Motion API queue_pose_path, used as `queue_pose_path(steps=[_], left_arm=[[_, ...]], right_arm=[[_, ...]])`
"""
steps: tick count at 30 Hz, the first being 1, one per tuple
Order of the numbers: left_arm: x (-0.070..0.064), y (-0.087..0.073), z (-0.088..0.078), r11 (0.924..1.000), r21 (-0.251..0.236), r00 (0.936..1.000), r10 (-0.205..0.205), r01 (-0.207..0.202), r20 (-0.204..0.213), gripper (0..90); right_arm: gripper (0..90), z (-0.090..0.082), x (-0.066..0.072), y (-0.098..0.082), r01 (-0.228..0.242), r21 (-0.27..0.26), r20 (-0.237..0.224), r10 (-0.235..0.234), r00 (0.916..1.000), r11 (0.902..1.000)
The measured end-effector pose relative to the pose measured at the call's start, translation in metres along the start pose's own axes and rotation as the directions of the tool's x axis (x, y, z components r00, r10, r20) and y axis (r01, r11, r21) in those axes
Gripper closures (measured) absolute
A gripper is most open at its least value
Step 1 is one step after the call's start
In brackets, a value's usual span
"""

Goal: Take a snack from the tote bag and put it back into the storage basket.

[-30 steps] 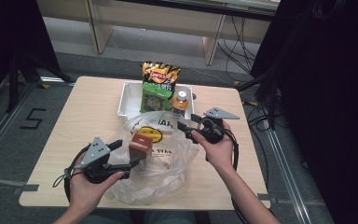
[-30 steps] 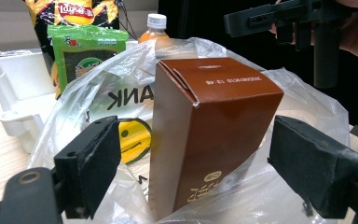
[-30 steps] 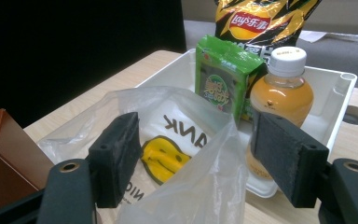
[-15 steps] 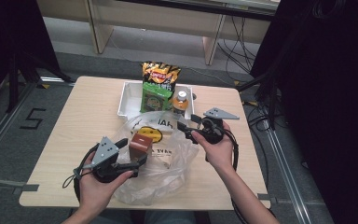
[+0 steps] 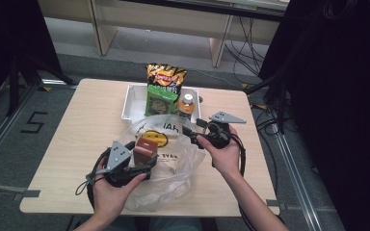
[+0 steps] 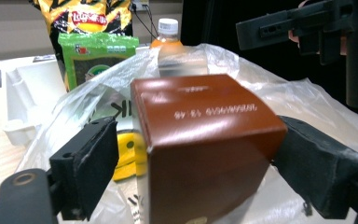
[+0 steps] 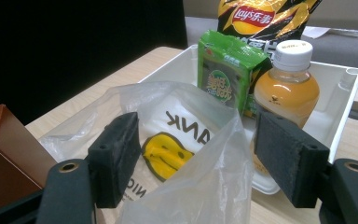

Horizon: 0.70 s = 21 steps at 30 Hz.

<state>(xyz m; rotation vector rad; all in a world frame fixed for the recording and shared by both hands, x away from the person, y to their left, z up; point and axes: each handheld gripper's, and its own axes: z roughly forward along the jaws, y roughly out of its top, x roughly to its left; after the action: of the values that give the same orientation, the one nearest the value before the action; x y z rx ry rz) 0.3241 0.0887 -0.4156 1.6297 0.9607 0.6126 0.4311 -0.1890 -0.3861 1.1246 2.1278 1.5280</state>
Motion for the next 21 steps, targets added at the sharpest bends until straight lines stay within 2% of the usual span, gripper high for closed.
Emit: queue_pose_path(steps=[3, 5, 12, 14, 15, 17, 20, 21], left_arm=[[-0.0021, 0.0004, 0.0030, 1.0000, 0.001, 0.9999, 0.003, -0.003, -0.012, 15.8], [-0.0021, -0.0001, 0.0050, 1.0000, 0.006, 0.9998, 0.002, -0.002, -0.019, 16.0], [-0.0011, -0.0026, 0.0100, 0.9997, 0.024, 0.9994, -0.001, 0.002, -0.036, 19.9], [0.0001, -0.0035, 0.0101, 0.9996, 0.028, 0.9994, -0.004, 0.005, -0.035, 21.5], [0.0008, -0.0039, 0.0102, 0.9995, 0.031, 0.9996, -0.006, 0.007, -0.028, 22.6], [0.0015, -0.0047, 0.0100, 0.9995, 0.031, 0.9998, -0.006, 0.007, -0.021, 24.4], [0.0021, -0.0054, 0.0094, 0.9995, 0.028, 0.9998, -0.011, 0.012, -0.018, 26.1], [0.0026, -0.0056, 0.0093, 0.9996, 0.026, 0.9998, -0.010, 0.010, -0.018, 26.9]], right_arm=[[32.0, -0.0002, -0.0003, -0.0002, 0.004, -0.002, 0.002, -0.004, 1.0000, 1.0000], [32.0, 0.0006, -0.0033, -0.0002, 0.041, -0.019, 0.013, -0.041, 0.9991, 0.9990], [32.0, 0.0014, -0.0025, -0.0018, 0.020, 0.000, -0.007, -0.020, 0.9998, 0.9998], [32.0, 0.0015, -0.0040, -0.0021, 0.053, -0.010, 0.020, -0.052, 0.9984, 0.9986], [32.0, 0.0025, -0.0023, -0.0028, 0.015, -0.002, -0.004, -0.015, 0.9999, 0.9999], [32.0, 0.0024, -0.0025, -0.0031, 0.018, -0.011, 0.003, -0.018, 0.9998, 0.9998], [32.0, 0.0007, -0.0009, -0.0027, -0.006, 0.011, 0.002, 0.006, 1.0000, 0.9999], [32.0, 0.0016, -0.0023, -0.0031, 0.015, -0.012, 0.010, -0.015, 0.9998, 0.9998]])
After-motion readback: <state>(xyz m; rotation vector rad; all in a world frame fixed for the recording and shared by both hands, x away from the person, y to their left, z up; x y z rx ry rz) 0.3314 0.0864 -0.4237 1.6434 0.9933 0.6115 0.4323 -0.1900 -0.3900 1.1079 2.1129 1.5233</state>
